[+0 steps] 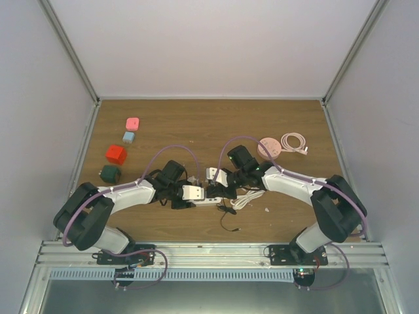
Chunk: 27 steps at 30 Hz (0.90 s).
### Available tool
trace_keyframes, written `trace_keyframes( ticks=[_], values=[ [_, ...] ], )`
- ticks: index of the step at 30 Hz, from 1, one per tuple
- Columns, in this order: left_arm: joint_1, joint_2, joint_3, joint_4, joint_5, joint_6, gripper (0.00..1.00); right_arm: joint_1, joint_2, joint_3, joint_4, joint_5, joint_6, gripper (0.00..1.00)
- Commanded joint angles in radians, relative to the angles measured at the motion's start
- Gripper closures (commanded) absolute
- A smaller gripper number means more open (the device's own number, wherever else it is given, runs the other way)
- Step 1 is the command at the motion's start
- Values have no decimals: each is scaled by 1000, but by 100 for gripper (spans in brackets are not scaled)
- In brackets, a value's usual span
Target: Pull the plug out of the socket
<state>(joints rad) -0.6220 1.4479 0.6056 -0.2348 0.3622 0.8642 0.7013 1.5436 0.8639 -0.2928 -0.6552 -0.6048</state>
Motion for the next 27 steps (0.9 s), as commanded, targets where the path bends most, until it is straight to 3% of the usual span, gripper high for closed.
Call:
trace_keyframes(
  ticks=[1,9,17,27],
  values=[
    [-22,61,-28,-66,-80,33,71,4,-20,12,39,-29,11,80],
    [-7,0,-8,-97,-10,7,61,-36,-34,19,24,-33,9,80],
    [45,-113,113,-165,132,-44,27,-131,-67,96,-4,-134,41,80],
    [125,-188,322,-138,162,-171,10,-251,-157,230,68,-276,197,80]
  ],
)
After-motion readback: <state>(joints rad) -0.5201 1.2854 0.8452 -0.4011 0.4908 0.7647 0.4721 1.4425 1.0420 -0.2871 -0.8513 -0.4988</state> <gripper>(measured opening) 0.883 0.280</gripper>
